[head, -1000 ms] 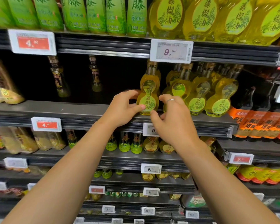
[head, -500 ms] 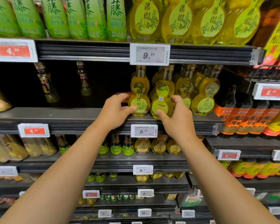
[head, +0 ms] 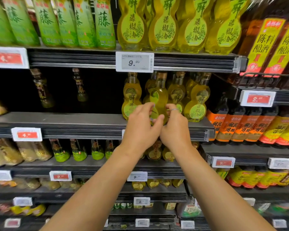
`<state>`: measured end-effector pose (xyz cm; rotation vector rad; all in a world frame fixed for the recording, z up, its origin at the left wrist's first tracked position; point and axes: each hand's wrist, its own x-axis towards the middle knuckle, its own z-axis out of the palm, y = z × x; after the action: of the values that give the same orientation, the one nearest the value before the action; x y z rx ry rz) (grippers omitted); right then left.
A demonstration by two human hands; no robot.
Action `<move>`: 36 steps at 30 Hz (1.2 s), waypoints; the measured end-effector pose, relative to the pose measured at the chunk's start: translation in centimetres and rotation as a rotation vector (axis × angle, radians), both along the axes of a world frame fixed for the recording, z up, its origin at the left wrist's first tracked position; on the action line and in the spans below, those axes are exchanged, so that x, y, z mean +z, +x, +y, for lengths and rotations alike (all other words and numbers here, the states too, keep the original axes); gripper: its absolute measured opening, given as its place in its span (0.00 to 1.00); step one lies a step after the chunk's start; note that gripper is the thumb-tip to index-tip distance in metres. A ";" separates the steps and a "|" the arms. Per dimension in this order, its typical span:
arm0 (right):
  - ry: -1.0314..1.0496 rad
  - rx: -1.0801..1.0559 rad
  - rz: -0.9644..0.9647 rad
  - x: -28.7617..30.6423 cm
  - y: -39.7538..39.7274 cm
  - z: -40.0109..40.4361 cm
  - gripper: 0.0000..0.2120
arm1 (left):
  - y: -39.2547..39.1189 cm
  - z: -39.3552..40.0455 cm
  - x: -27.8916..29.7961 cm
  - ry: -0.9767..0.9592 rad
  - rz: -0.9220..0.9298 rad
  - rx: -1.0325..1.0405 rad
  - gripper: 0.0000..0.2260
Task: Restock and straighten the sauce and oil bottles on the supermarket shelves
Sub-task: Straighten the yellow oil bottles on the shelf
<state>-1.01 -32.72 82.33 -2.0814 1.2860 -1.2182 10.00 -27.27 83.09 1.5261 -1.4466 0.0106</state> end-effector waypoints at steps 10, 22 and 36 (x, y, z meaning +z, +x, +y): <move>0.053 0.120 -0.039 -0.7 -0.6 0.4 0.23 | 0.7 -1.5 0.5 0.113 0.087 0.026 0.20; -0.050 0.018 0.056 -0.6 0.0 -0.9 0.47 | 3.0 0.0 0.0 -0.245 -0.060 0.229 0.11; -0.056 -0.258 0.137 -0.4 2.8 -0.8 0.39 | 9.9 -1.9 -0.5 0.218 0.100 0.116 0.22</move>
<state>1.81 -33.54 81.94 -2.1197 1.6426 -1.2454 19.87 -29.12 82.62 1.7609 -1.3116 -0.1565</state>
